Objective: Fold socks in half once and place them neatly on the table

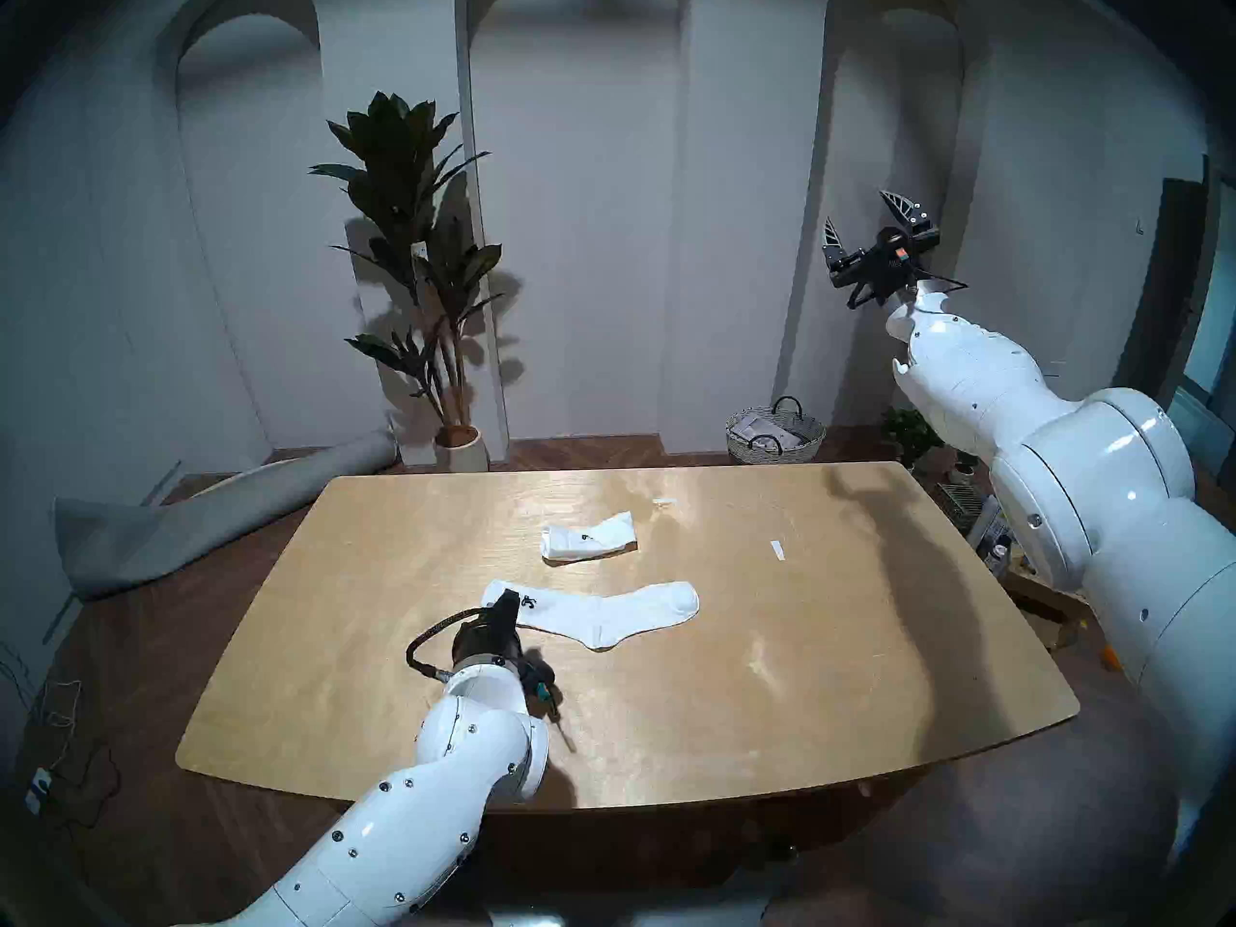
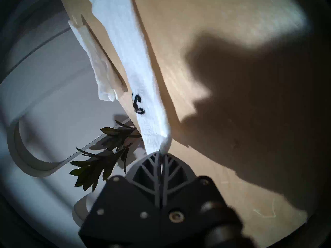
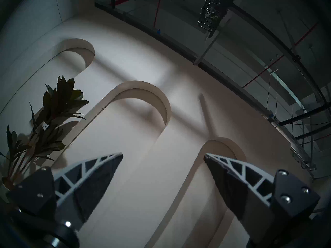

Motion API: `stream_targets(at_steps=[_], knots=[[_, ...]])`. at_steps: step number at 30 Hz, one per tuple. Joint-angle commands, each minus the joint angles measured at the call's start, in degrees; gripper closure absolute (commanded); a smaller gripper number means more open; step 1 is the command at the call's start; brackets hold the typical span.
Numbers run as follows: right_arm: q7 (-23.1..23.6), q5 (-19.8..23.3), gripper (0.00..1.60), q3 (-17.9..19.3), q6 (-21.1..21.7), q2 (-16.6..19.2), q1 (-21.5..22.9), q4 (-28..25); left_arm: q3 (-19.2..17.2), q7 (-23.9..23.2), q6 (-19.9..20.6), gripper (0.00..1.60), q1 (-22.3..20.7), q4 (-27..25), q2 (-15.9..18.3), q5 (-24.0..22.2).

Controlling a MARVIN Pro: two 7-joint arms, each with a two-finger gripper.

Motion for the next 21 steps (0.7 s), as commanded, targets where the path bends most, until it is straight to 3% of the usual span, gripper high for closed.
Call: stream_targets(at_steps=[1, 5, 21], knots=[[-0.2, 0.1, 0.0, 0.1, 0.2, -0.3, 1.5, -0.3, 0.8, -0.1, 1.6, 1.6, 0.5, -2.9, 1.2, 4.3], [-0.3, 0.0, 0.0, 0.3, 0.4, -0.1, 1.3, -0.2, 1.9, -0.2, 2.2, 1.6, -0.1, -3.6, 1.7, 7.3], [1.0, -0.3, 0.0, 0.7, 1.3, 0.8, 1.2, 0.1, 7.7, 1.0, 0.3, 1.6, -3.0, -6.1, -1.3, 9.2]])
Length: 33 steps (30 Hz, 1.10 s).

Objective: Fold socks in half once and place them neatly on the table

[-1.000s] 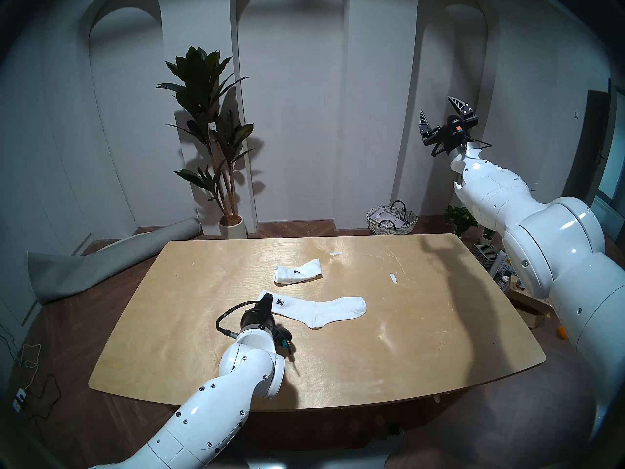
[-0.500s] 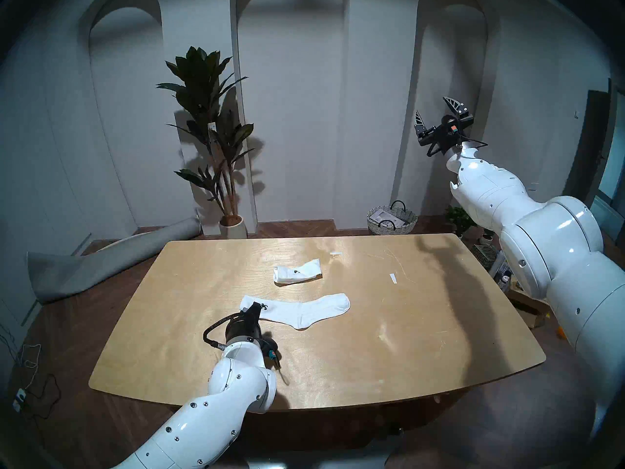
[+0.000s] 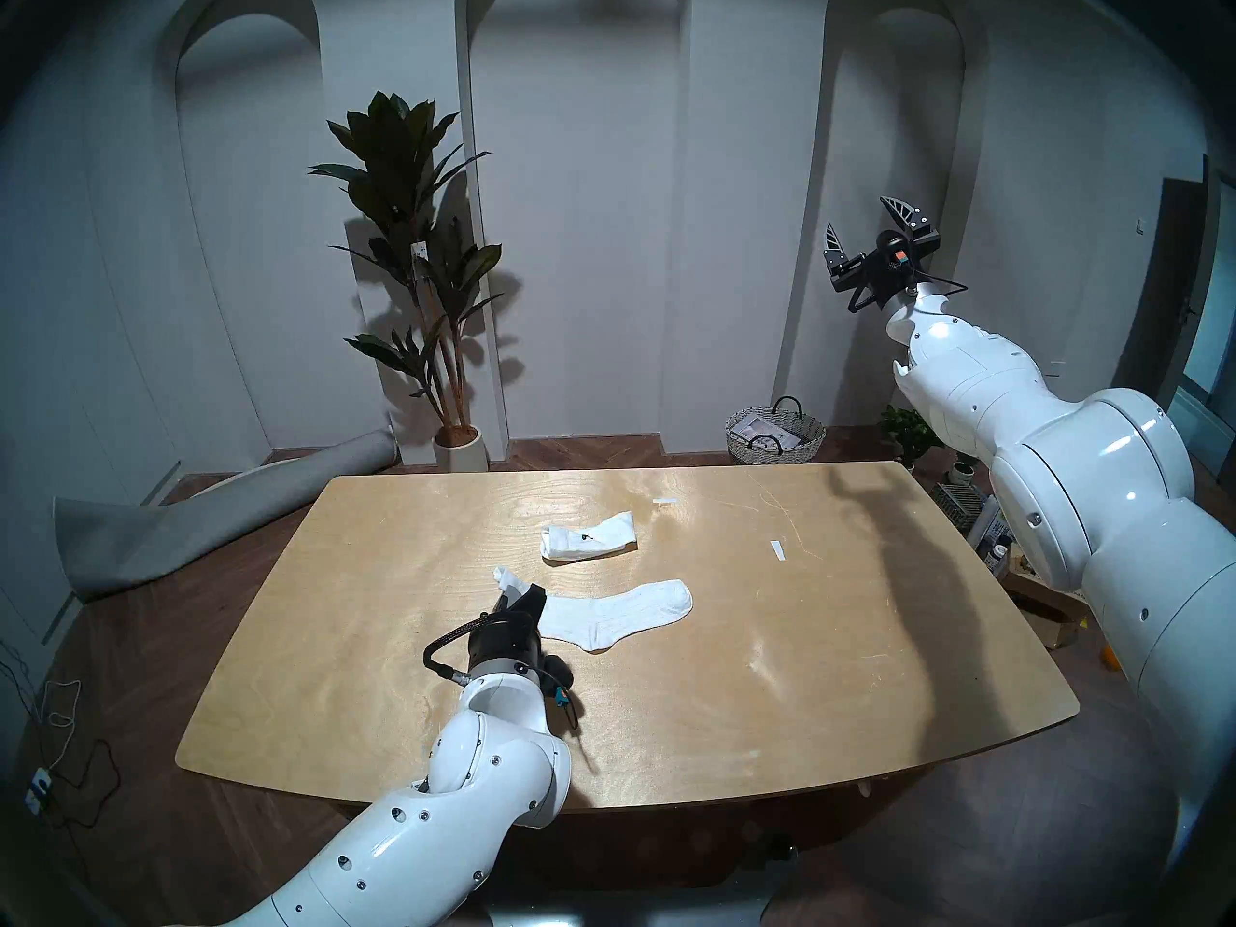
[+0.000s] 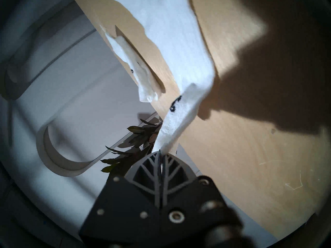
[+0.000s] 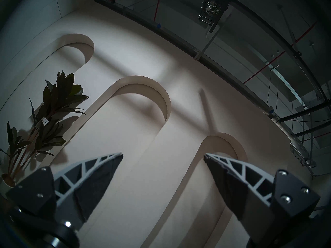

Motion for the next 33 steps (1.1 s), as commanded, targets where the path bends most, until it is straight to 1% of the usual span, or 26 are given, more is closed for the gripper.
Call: stream_targets(at_steps=[1, 8, 9, 14, 19, 21, 23, 24, 26, 29, 33], knots=[[0.5, 0.1, 0.0, 0.2, 0.0, 0.4, 1.3, -0.4, 2.0, 0.6, -0.4, 1.6, -2.6, -1.1, -2.2, 1.9], [0.9, 0.1, 0.0, 0.6, -0.1, 0.5, 1.3, -0.5, 3.6, 1.1, -1.0, 1.6, -3.7, -1.2, -3.5, 2.3], [0.9, 0.1, 0.0, 0.6, -0.1, 0.5, 1.2, -0.5, 4.0, 1.3, -0.9, 1.6, -4.0, -0.9, -3.6, 3.2], [1.0, 0.1, 0.0, 0.8, -0.2, 0.7, 1.2, -0.5, 4.6, 1.3, -1.4, 1.6, -4.7, -0.3, -4.5, 3.0], [1.0, 0.1, 0.0, 1.0, -0.2, 0.9, 1.2, -0.4, 5.9, 1.2, -2.4, 1.6, -6.1, 1.9, -5.7, 3.3], [1.1, 0.1, 0.0, 1.1, -0.3, 1.0, 1.1, -0.4, 6.4, 1.5, -3.3, 1.6, -7.0, 3.6, -6.9, 2.0], [1.0, 0.1, 0.0, 1.2, -0.3, 1.1, 1.1, -0.4, 6.9, 1.7, -3.4, 1.6, -7.8, 5.0, -7.8, 2.5], [1.0, 0.1, 0.0, 1.3, -0.3, 1.2, 1.0, -0.4, 6.9, 1.7, -4.0, 1.6, -8.1, 5.4, -8.2, 1.7], [1.0, 0.1, 0.0, 1.3, -0.3, 1.3, 1.0, -0.3, 7.3, 1.9, -4.1, 1.6, -8.7, 6.4, -8.7, 2.3], [1.0, 0.1, 0.0, 1.4, -0.2, 1.5, 0.9, -0.2, 7.6, 2.1, -4.2, 1.6, -9.4, 7.2, -9.3, 2.5], [0.8, 0.0, 0.0, 1.5, 0.1, 1.6, 0.7, -0.1, 8.1, 2.5, -4.8, 1.6, -10.2, 7.0, -10.1, 2.5]])
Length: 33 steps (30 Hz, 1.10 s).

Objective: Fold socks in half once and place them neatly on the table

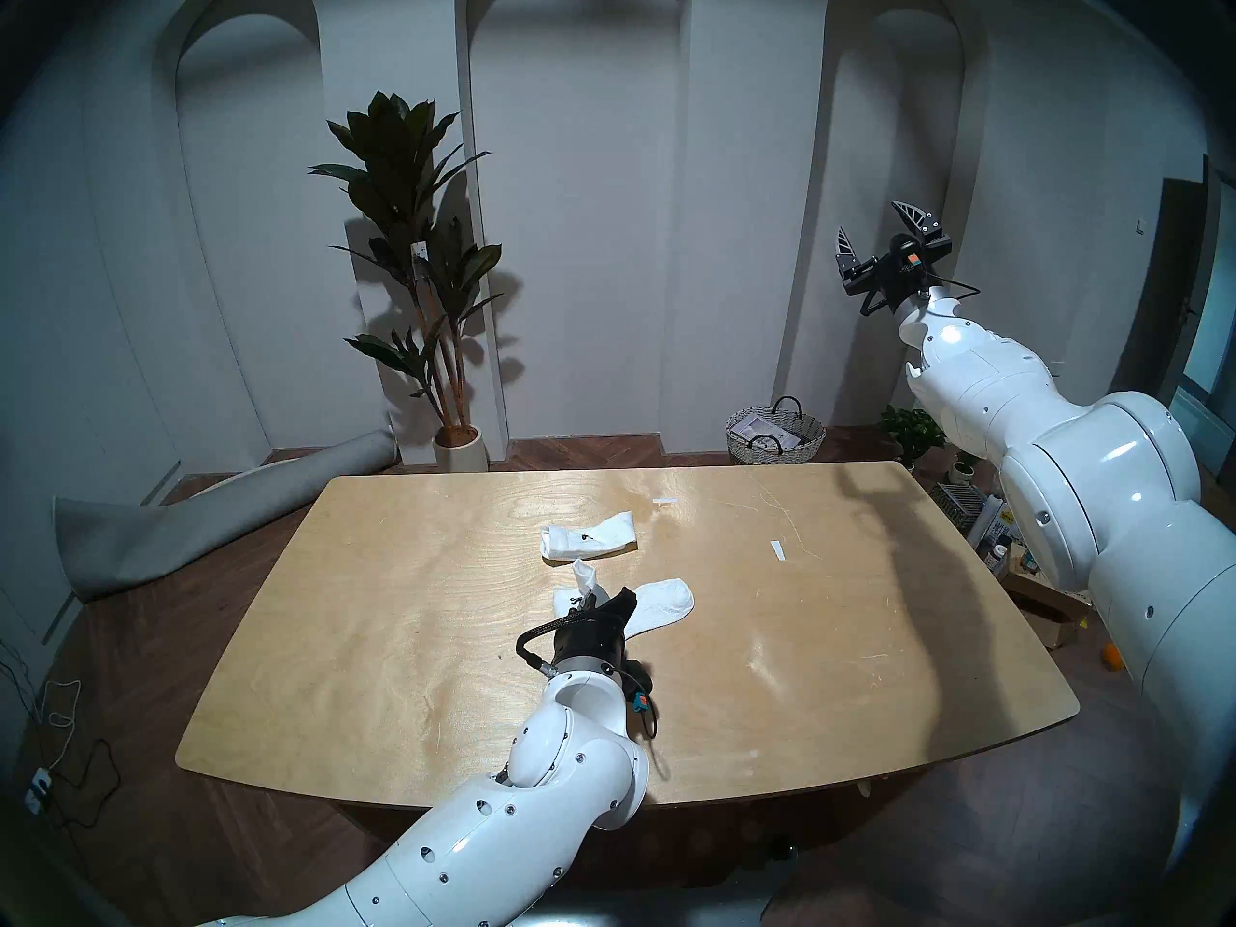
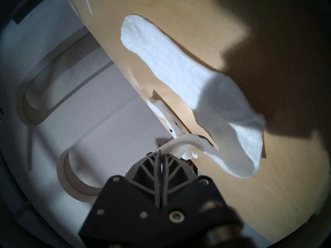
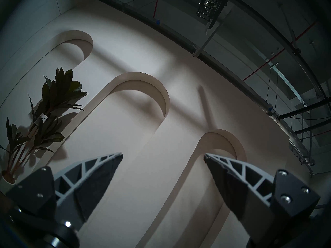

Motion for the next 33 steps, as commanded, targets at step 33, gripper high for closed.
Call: stream_targets(at_steps=[33], knots=[[-0.3, 0.0, 0.0, 1.0, -1.4, 2.1, -0.1, -0.3, 3.7, 2.8, -0.8, 1.6, -8.0, 10.0, -9.6, 0.4]])
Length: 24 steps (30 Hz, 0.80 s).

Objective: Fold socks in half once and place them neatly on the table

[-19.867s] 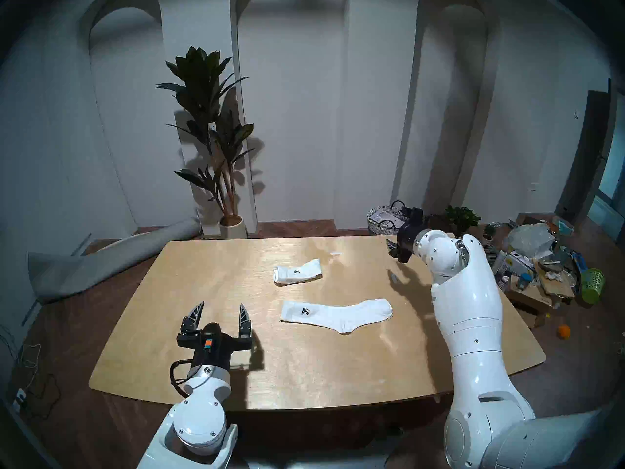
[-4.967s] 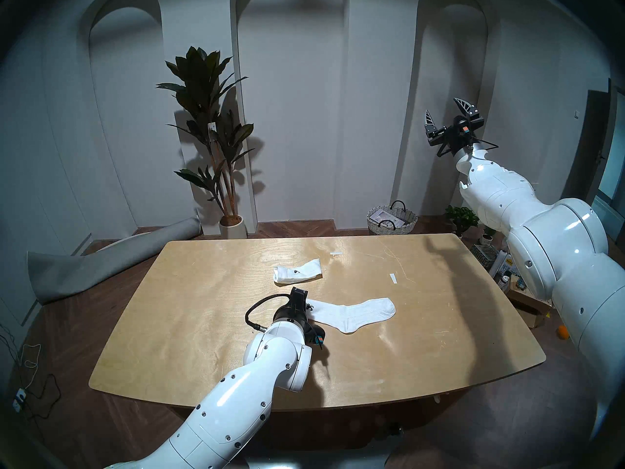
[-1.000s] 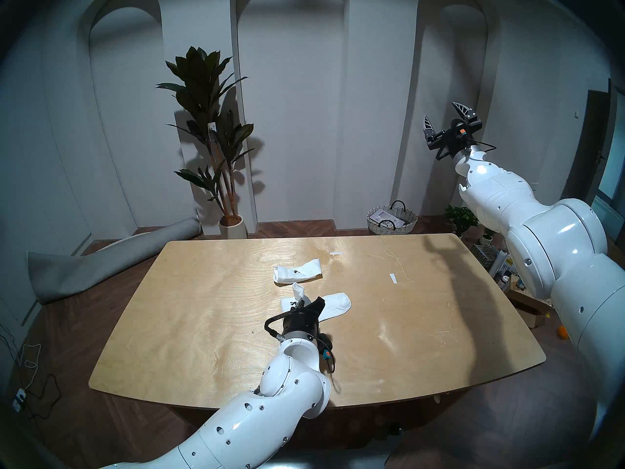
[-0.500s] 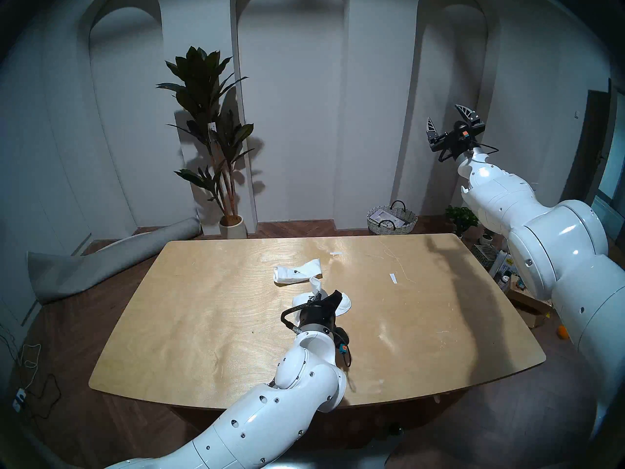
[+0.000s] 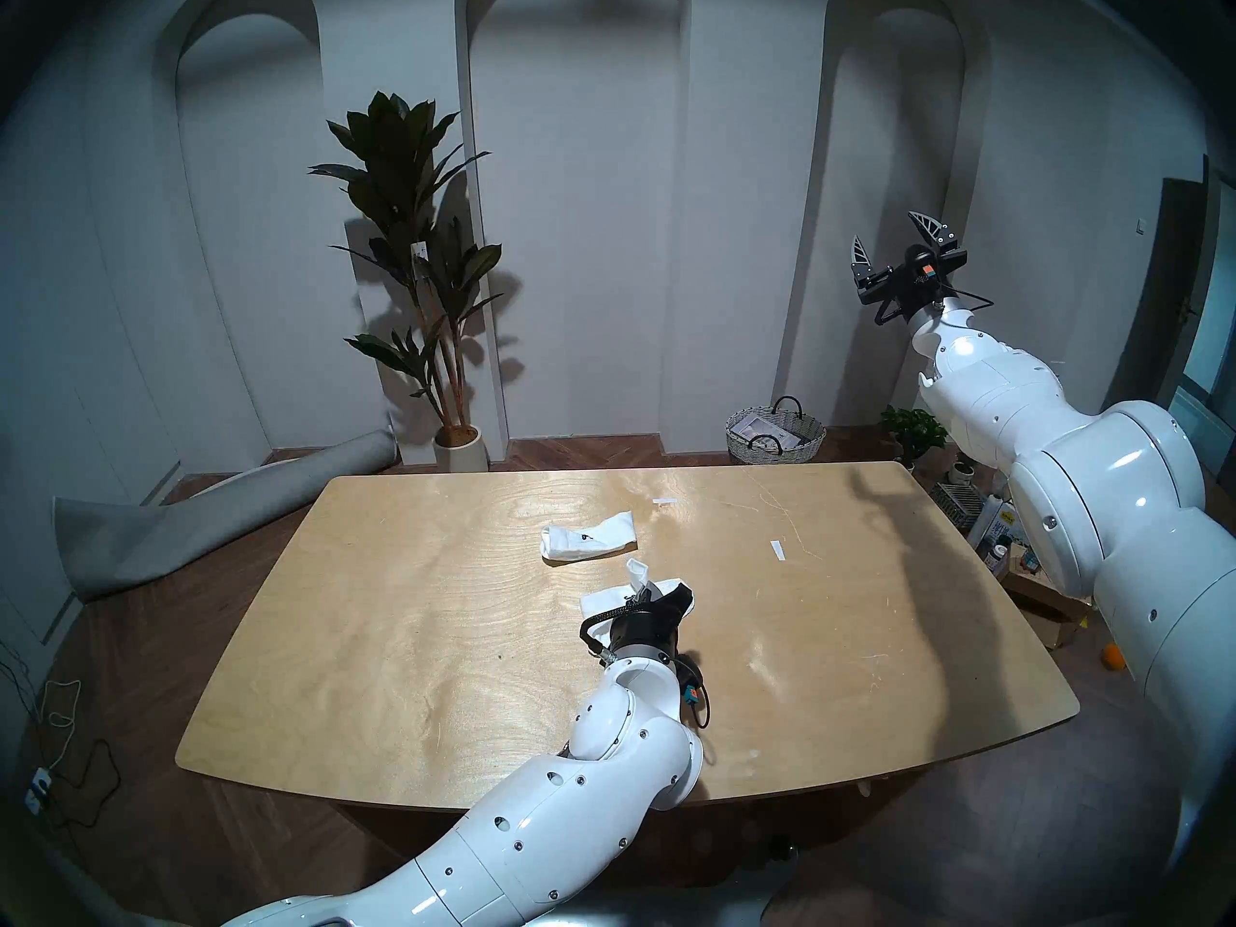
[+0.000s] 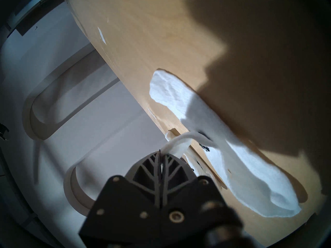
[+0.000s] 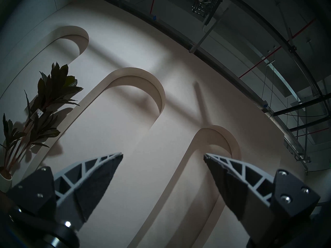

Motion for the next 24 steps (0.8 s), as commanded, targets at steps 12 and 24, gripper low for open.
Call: stream_targets(at_steps=[12, 24], knots=[[0.2, 0.0, 0.0, 0.3, -0.1, 0.9, 0.8, -0.6, 0.5, 0.2, 0.2, 0.25, -3.4, 2.5, -3.9, 0.2], [0.3, -0.4, 0.0, 0.1, 1.2, 0.7, 1.1, -0.5, 0.4, 1.1, 0.8, 0.0, -2.6, -2.9, -3.0, 0.2]])
